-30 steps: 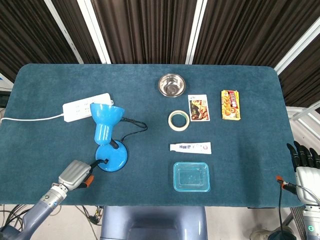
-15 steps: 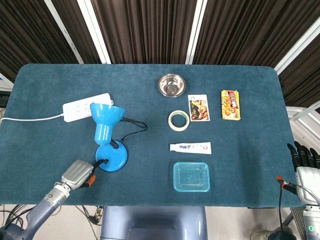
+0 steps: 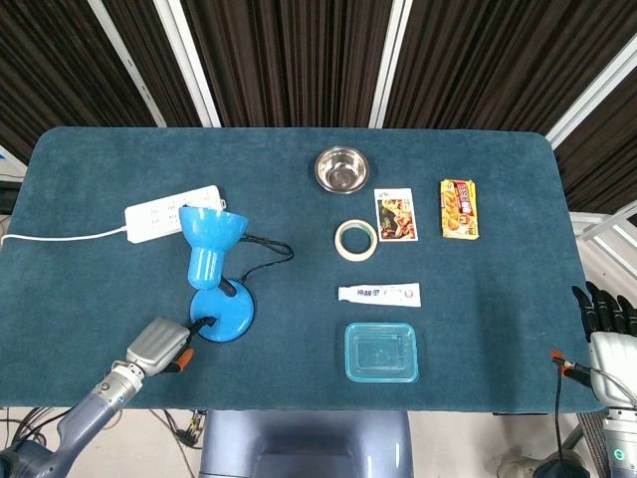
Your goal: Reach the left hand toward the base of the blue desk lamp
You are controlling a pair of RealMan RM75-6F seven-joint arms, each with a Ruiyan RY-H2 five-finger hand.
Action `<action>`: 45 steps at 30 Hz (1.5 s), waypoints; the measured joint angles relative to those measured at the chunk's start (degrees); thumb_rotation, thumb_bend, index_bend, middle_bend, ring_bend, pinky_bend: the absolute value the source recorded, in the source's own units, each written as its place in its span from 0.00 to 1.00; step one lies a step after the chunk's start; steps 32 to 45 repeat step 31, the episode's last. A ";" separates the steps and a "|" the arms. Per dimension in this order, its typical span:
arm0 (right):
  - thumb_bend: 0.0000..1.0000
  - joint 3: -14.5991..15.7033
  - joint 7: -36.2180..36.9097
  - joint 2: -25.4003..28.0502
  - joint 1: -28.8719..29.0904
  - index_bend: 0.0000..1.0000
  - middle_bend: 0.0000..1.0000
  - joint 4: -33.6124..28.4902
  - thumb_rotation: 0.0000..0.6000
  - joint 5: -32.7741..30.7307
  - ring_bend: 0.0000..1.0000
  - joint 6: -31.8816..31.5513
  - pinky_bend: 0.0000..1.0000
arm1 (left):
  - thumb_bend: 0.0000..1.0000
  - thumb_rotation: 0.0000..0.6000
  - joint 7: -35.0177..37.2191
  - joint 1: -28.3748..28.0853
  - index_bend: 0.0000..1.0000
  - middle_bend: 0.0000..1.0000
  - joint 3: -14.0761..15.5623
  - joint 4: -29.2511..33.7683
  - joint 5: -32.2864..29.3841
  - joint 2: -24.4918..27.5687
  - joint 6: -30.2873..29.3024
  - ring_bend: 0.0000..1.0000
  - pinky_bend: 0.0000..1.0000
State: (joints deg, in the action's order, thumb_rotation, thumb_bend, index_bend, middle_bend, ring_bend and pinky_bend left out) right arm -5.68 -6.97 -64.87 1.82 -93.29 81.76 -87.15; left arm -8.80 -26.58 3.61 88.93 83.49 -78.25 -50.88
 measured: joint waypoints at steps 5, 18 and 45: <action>0.26 -0.02 0.09 0.04 0.01 0.03 0.05 -0.01 1.00 -0.03 0.05 0.05 0.00 | 0.55 1.00 -0.43 -0.23 0.14 0.70 -0.03 -0.07 -0.44 -0.04 -0.07 0.65 0.79; 0.26 0.07 -0.09 0.06 -0.05 0.03 0.05 -0.20 1.00 -0.14 0.05 0.15 0.00 | 0.21 1.00 -1.99 6.72 0.16 0.27 -3.58 3.67 1.02 4.53 -21.56 0.18 0.29; 0.26 0.07 -0.14 0.23 -0.08 0.03 0.05 -0.40 1.00 -0.43 0.05 0.35 0.00 | 0.21 1.00 5.14 16.03 0.14 0.19 -4.30 6.33 -3.33 13.53 -31.24 0.11 0.19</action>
